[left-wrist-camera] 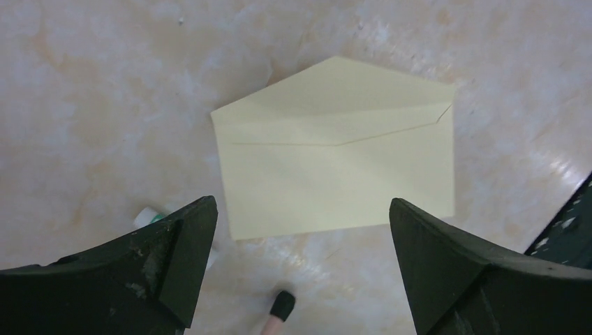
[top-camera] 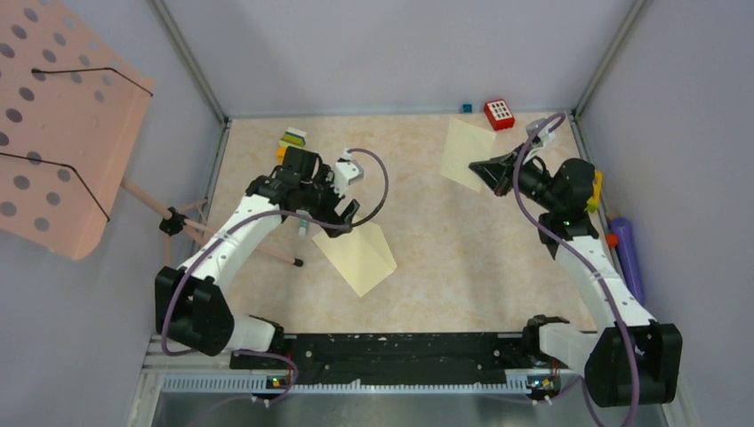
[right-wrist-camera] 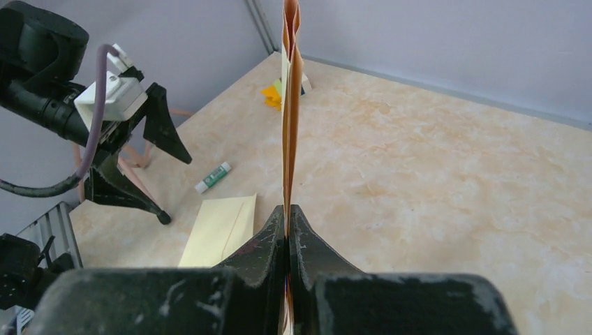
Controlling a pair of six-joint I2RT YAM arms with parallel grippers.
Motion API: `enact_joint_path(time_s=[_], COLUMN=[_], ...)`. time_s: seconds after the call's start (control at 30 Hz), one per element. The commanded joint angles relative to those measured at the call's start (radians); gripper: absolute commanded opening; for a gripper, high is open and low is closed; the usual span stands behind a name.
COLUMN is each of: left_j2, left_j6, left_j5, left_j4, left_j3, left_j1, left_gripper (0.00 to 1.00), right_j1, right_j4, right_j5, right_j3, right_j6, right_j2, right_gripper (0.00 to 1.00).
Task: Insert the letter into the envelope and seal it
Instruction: Adjust the envelope at the center of the board.
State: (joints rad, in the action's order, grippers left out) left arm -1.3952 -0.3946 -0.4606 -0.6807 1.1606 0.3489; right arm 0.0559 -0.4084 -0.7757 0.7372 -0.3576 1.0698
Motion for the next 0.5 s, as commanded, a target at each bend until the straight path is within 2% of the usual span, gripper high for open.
enact_joint_path(time_s=[0.0,0.23,0.47], left_j2=[0.063,0.011,-0.017], left_j6=[-0.338,-0.563,-0.66], left_j5=[0.174,0.319,0.505], left_j4=[-0.07,-0.099,0.033], left_j3=[-0.04,-0.065,-0.207], left_j1=[0.001,0.016,0.108], left_gripper=[0.98,0.98,0.98], right_j1=[-0.007,-0.008,-0.009], right_j4=[-0.001,0.003,0.006], right_j5=[0.015,0.009,0.0], right_j3=[0.028,0.022,0.018], right_j6=[0.039,0.052,0.066], right_j2=[-0.032,-0.04,-0.046], right_gripper=[0.0,0.0,0.0])
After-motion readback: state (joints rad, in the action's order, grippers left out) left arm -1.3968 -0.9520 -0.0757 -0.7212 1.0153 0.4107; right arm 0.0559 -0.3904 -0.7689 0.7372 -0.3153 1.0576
